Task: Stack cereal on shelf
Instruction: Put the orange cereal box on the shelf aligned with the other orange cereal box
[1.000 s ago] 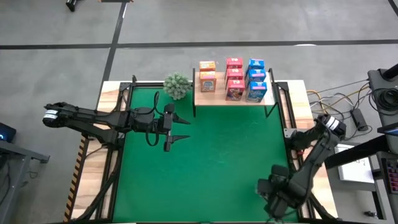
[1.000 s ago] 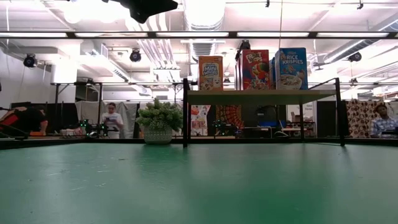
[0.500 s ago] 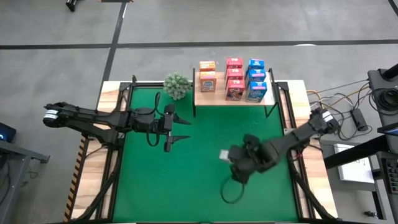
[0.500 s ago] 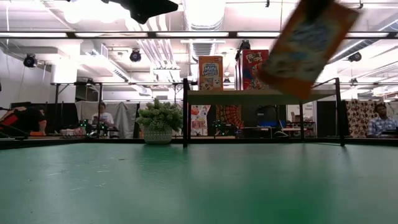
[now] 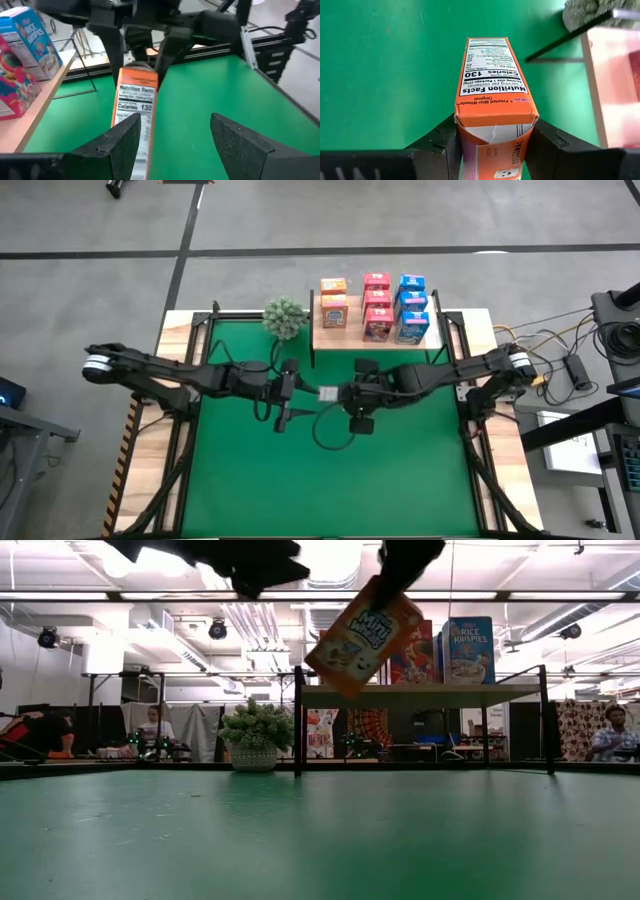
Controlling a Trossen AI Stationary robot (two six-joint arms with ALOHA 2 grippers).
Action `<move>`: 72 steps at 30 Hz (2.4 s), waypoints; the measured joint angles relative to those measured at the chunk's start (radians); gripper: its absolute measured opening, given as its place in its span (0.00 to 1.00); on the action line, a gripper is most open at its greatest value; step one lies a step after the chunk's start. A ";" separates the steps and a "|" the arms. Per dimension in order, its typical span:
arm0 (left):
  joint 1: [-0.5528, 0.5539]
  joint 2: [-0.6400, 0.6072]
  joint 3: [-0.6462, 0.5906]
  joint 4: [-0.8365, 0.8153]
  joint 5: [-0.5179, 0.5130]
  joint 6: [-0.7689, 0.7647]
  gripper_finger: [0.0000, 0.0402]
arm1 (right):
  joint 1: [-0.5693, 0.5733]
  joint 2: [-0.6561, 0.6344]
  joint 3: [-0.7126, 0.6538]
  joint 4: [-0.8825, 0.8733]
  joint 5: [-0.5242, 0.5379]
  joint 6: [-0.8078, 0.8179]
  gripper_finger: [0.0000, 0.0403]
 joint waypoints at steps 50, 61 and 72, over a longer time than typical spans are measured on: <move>0.107 0.248 0.051 0.162 0.052 0.045 0.36 | -0.022 0.000 -0.003 0.044 -0.074 0.005 0.44; 0.107 0.237 0.043 0.228 0.048 0.045 0.32 | -0.019 -0.058 0.034 0.039 -0.082 0.003 0.47; 0.179 0.127 -0.001 0.313 0.058 0.060 0.32 | 0.004 -0.292 0.012 0.063 -0.077 0.013 0.47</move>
